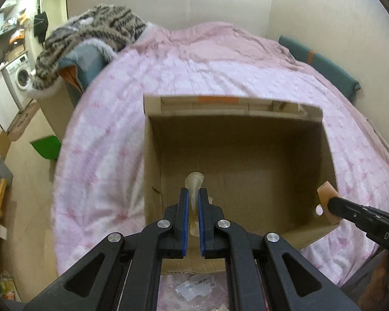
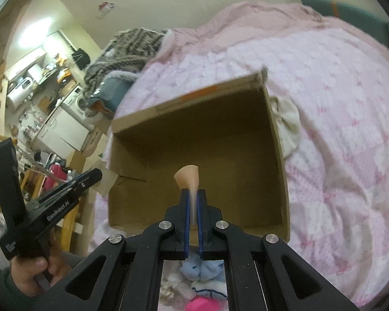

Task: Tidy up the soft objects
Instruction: 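Carry the beige sponge into the box and open the right gripper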

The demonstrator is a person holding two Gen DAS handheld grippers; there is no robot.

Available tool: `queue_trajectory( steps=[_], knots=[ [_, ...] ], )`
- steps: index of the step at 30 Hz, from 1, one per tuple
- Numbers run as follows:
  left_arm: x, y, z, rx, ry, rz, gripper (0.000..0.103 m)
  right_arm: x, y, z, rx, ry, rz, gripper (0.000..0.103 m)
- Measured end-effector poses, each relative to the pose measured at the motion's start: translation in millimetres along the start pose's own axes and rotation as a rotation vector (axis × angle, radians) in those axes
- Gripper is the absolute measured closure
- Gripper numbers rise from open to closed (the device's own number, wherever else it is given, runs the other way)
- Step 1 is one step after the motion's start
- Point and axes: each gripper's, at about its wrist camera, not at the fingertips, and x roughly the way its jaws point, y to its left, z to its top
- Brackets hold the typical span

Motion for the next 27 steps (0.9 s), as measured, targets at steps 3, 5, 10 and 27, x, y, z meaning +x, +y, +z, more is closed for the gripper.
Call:
queue_trajectory(
  steps=[3,5,10,27],
  knots=[
    [14.7,-3.2,-8.9,0.010,0.020,0.004,0.097,14.7,-3.1,-4.8,-0.013,0.038,-0.037,0.096],
    [19.4,-3.9,-9.9,0.017,0.019,0.009,0.097,21.3,-3.2,-6.6,-0.025,0.055,-0.056,0.096],
    [27.0,2.5,-8.2,-0.017,0.021,0.006,0.097,33.5,-3.0,-5.7,-0.039,0.082,-0.065,0.096],
    [26.6,-1.7,-15.4,0.009,0.019,-0.006,0.096,42.3,-4.7,-7.9,-0.041,0.103,-0.081,0.096]
  ],
)
